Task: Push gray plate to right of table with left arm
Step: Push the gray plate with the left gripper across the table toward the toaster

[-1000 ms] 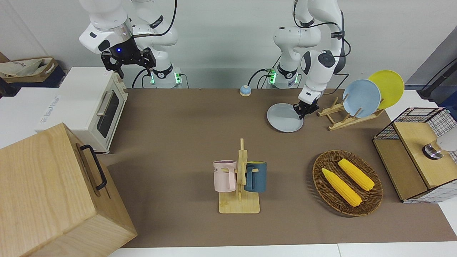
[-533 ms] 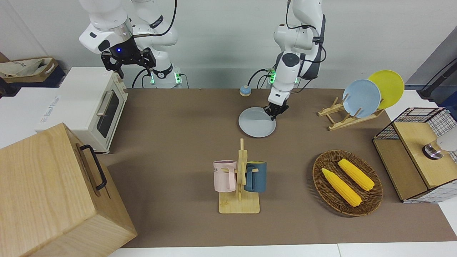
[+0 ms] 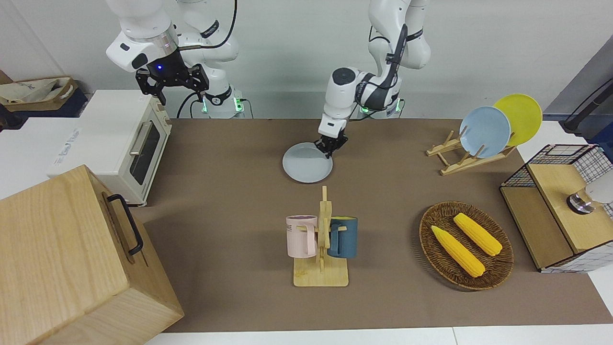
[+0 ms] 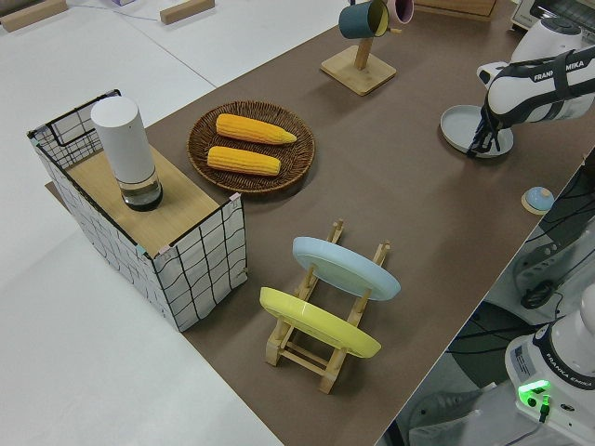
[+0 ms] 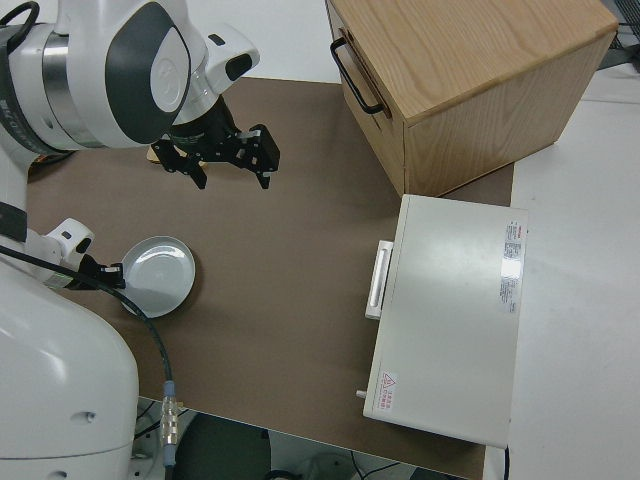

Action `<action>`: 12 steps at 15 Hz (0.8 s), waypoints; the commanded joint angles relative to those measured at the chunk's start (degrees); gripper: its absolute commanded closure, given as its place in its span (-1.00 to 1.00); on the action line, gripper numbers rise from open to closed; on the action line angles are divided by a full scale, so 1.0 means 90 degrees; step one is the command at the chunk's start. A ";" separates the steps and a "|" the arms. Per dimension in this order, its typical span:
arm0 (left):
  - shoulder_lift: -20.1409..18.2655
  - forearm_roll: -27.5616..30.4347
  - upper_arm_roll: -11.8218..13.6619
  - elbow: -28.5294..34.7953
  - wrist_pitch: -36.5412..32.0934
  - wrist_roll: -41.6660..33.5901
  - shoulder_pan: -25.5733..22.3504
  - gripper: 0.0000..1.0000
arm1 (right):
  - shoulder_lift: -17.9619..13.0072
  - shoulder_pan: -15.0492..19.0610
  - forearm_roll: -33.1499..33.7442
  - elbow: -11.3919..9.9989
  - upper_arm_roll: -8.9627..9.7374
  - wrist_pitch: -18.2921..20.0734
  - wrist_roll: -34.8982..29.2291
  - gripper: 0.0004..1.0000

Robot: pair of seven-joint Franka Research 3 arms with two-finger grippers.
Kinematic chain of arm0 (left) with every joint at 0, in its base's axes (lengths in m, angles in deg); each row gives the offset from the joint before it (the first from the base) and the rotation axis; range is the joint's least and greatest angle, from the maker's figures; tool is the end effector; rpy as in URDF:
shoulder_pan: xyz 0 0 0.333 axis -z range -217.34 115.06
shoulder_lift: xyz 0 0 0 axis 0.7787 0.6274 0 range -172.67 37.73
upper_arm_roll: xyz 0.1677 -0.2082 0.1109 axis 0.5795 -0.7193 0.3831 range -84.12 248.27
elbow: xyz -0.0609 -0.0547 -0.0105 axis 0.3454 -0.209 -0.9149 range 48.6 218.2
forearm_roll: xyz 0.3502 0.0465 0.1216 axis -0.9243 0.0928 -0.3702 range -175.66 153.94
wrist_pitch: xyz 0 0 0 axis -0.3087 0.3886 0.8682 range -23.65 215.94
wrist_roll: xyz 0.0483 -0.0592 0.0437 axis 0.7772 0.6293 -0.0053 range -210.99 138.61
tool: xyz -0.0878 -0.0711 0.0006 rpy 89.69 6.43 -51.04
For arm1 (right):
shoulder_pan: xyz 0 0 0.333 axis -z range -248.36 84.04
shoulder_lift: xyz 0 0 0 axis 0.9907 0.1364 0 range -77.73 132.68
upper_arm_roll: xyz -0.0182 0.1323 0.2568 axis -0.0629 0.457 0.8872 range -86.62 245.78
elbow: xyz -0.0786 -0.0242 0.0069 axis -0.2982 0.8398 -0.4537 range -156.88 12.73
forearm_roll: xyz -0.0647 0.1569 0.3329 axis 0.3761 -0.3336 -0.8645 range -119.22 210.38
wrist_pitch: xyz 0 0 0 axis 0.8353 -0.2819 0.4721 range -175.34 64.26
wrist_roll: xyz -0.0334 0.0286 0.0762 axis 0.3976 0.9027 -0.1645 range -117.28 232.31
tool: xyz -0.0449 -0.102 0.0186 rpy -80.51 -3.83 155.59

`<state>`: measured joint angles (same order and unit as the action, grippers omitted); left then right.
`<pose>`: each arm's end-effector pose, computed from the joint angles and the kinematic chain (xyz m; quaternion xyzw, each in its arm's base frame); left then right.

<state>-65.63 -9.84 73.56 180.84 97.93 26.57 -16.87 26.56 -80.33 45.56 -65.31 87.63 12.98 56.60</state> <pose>0.3563 -0.3298 0.2866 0.9822 0.1803 0.0257 0.0465 0.5011 0.0553 0.6216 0.9969 0.0460 -0.0639 0.0050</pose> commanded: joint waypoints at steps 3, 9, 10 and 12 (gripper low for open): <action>0.0946 -0.0531 -0.0196 -0.1002 -0.0011 0.1267 0.0274 1.00 | -0.0016 0.0119 -0.0027 0.0059 0.0102 0.0099 -0.0074 -0.97; 0.1123 -0.0758 -0.0215 -0.1277 -0.0031 0.1660 0.0421 1.00 | -0.0016 0.0119 -0.0027 0.0059 0.0102 0.0099 -0.0074 -0.97; 0.1123 -0.0758 -0.0206 -0.1277 -0.0040 0.1650 0.0421 1.00 | -0.0016 0.0119 -0.0027 0.0059 0.0102 0.0099 -0.0074 -0.97; 0.1113 -0.0758 -0.0206 -0.1286 -0.0031 0.1612 0.0411 0.96 | -0.0016 0.0119 -0.0027 0.0059 0.0102 0.0099 -0.0083 -0.97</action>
<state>-57.12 -15.29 71.24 170.49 97.86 39.86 -13.85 26.56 -80.33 45.56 -65.31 87.63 12.98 56.60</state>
